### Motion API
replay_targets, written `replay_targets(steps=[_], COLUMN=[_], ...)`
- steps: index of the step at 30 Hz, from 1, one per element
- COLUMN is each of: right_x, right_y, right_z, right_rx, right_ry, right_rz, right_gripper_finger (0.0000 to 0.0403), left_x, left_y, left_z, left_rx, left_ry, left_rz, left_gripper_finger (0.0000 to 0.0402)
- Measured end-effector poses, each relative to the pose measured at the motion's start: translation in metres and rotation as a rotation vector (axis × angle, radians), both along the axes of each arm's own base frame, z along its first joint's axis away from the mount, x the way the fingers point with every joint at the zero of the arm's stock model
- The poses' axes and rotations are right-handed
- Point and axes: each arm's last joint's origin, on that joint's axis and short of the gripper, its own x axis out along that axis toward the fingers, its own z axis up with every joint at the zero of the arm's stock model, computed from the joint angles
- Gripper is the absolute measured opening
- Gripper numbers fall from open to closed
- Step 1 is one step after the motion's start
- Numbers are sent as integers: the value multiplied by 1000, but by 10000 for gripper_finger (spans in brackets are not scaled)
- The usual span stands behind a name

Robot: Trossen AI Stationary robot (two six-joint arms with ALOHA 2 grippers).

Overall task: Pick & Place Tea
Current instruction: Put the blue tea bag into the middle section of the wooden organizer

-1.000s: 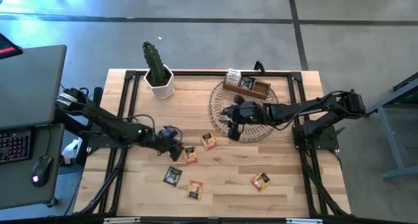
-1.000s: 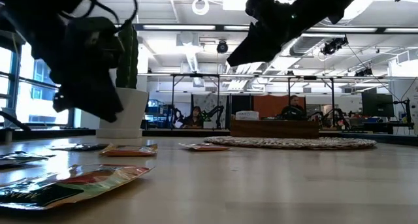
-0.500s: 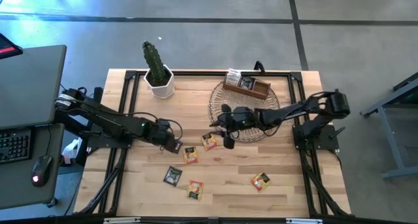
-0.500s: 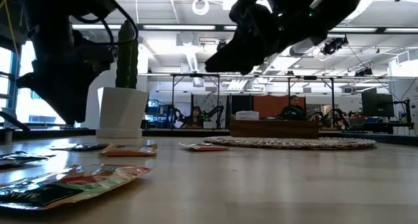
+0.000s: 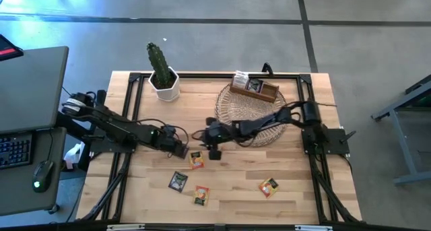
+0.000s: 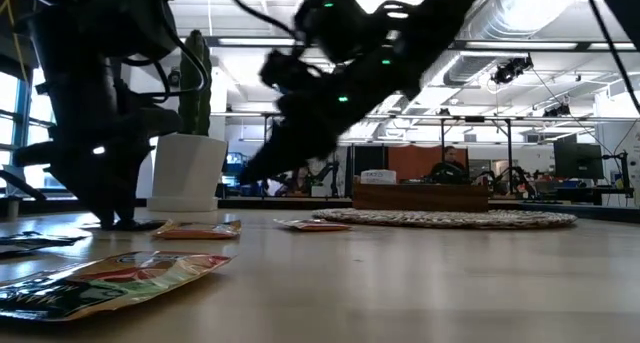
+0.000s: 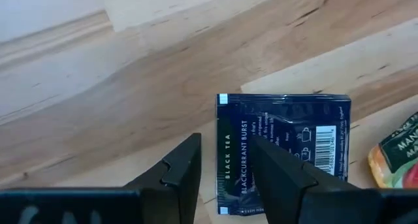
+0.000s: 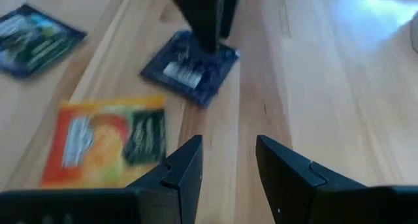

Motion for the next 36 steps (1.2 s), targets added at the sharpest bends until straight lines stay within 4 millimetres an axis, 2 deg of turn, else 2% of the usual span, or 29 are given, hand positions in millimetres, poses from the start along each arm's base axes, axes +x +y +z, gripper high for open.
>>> replay_targets(steps=[5, 8, 12, 23, 31, 36], right_x=[22, 32, 37, 36, 32, 28], right_y=[8, 13, 21, 24, 28, 29], right_z=[-26, -29, -37, -38, -32, -25], right_rx=[19, 60, 2, -86, -30, -26], right_ry=[86, 78, 64, 77, 118, 144], right_rz=[31, 60, 50, 24, 78, 80], right_gripper_finger=[139, 139, 139, 139, 139, 122], left_x=[4, 7, 12, 30, 33, 33], left_y=[-1, -2, -3, -11, -11, -11], left_z=[3, 5, 7, 7, 4, 3], left_rx=[-4, -8, -19, -77, -51, -18], left_ry=[-20, -34, -73, -228, -225, -216], left_rz=[-3, -15, -33, -137, -155, -213], left_gripper_finger=[130, 130, 130, 130, 130, 118])
